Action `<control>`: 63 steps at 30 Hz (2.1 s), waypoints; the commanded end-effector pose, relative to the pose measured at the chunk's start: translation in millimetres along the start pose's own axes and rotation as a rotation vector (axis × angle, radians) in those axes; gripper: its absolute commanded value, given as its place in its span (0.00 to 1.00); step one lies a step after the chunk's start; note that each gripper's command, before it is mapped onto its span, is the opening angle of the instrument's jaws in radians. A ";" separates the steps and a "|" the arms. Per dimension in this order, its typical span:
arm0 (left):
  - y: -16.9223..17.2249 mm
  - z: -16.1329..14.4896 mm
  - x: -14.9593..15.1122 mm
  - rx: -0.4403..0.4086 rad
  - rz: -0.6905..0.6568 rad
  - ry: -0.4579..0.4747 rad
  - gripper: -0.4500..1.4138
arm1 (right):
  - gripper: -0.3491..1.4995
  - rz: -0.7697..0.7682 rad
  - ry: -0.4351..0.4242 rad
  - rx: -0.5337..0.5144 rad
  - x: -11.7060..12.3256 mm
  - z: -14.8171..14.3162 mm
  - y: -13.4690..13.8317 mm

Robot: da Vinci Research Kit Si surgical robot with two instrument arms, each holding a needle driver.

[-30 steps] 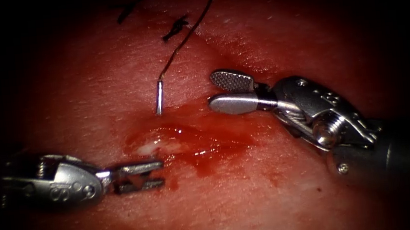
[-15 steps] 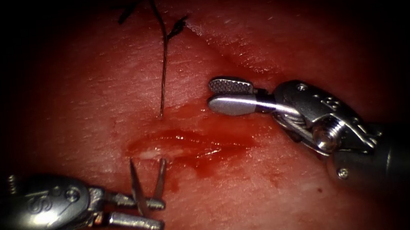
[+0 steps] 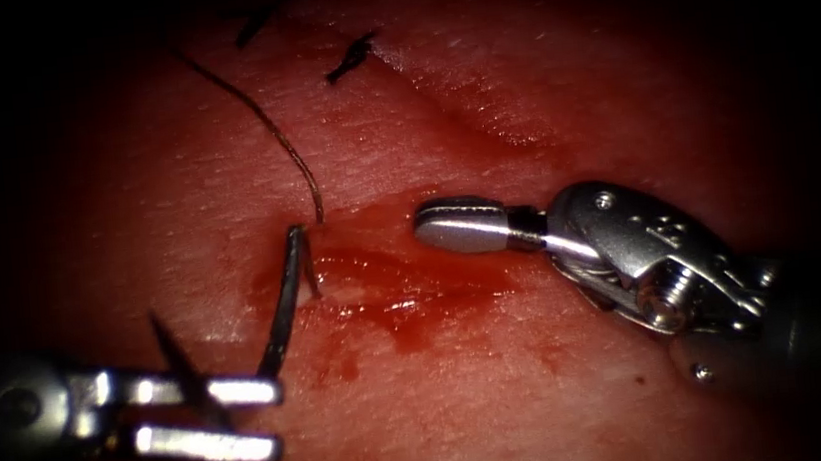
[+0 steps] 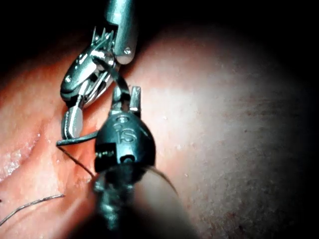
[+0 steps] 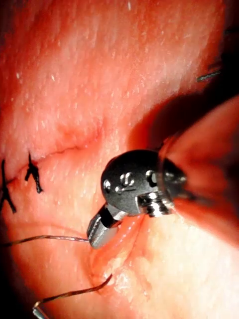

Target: Wound Closure

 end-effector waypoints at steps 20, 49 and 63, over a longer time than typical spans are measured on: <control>1.8 2.7 3.3 -0.150 0.398 0.074 0.00 | 0.80 0.615 0.072 0.062 2.6 0.7 -0.5; -0.4 6.6 7.0 -0.139 0.506 0.214 0.00 | 0.76 0.916 0.067 0.096 4.2 4.8 -3.4; -0.4 6.7 7.0 -0.132 0.522 0.227 0.00 | 0.00 0.914 -0.008 0.062 4.0 5.4 -3.8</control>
